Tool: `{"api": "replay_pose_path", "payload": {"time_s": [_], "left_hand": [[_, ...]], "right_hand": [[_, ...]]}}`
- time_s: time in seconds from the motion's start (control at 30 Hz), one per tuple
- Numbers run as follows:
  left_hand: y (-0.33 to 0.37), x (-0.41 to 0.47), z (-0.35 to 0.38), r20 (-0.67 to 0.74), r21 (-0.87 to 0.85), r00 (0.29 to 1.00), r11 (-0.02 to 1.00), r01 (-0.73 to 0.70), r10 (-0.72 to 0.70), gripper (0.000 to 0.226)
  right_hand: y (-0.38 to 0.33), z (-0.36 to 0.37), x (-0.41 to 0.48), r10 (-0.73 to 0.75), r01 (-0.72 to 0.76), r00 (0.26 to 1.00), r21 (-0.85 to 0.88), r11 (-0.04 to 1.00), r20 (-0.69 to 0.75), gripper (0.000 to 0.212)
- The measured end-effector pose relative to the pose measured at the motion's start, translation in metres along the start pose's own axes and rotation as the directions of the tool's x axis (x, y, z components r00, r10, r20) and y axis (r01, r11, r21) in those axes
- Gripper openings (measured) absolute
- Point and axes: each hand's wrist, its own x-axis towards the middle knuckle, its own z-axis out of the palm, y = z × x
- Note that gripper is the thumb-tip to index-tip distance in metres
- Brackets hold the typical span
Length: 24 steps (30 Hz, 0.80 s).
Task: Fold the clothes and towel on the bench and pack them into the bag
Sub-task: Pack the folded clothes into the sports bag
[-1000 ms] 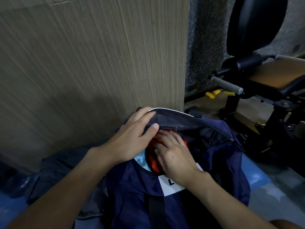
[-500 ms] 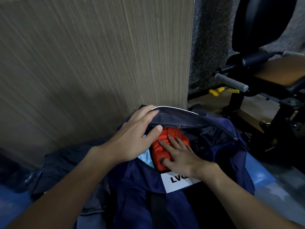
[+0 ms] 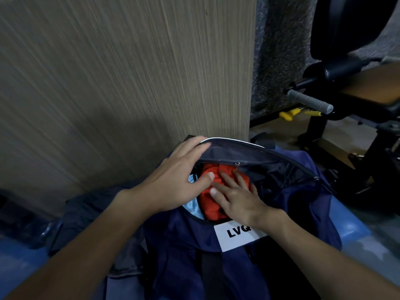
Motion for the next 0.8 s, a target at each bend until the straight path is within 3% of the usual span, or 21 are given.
{"api": "replay_pose_path", "payload": {"time_s": [0.13, 0.3, 0.37, 0.5, 0.57, 0.63, 0.7, 0.8], "left_hand": [[0.001, 0.001, -0.001, 0.001, -0.006, 1.000, 1.000, 0.001, -0.001, 0.076], [0.001, 0.001, 0.000, 0.000, -0.017, 1.000, 1.000, -0.011, 0.011, 0.074], [0.002, 0.001, 0.001, -0.004, -0.012, 1.000, 1.000, -0.019, 0.019, 0.073], [0.002, 0.000, 0.002, 0.000, 0.004, 1.000, 1.000, -0.016, 0.016, 0.074], [0.001, 0.000, 0.002, 0.003, 0.016, 1.000, 1.000, -0.020, 0.020, 0.075], [0.001, 0.000, 0.002, 0.005, 0.025, 1.000, 0.999, -0.023, 0.022, 0.076], [0.002, 0.000, 0.002, 0.006, 0.032, 1.000, 0.999, -0.024, 0.024, 0.074], [0.002, 0.000, 0.003, 0.005, 0.033, 0.999, 0.999, -0.033, 0.033, 0.072]], "right_hand": [[0.001, 0.005, 0.001, 0.083, -0.081, 0.993, -0.024, 0.996, 0.089, 0.070], [0.002, 0.006, -0.004, 0.065, -0.060, 0.979, -0.033, 0.998, 0.193, 0.082], [0.002, 0.006, -0.006, 0.059, -0.043, 0.986, -0.107, 0.993, 0.154, 0.081], [0.002, 0.000, -0.008, -0.066, 0.042, 0.996, -0.316, 0.948, -0.065, 0.077], [-0.006, -0.004, -0.008, -0.145, 0.082, 0.965, -0.274, 0.958, -0.218, 0.084], [-0.012, -0.006, -0.005, -0.209, 0.144, 0.918, -0.207, 0.968, -0.336, 0.104], [-0.015, -0.006, -0.001, -0.250, 0.209, 0.913, -0.158, 0.965, -0.322, 0.099], [-0.007, 0.002, 0.004, -0.190, 0.167, 0.972, -0.163, 0.972, -0.137, 0.073]]}}
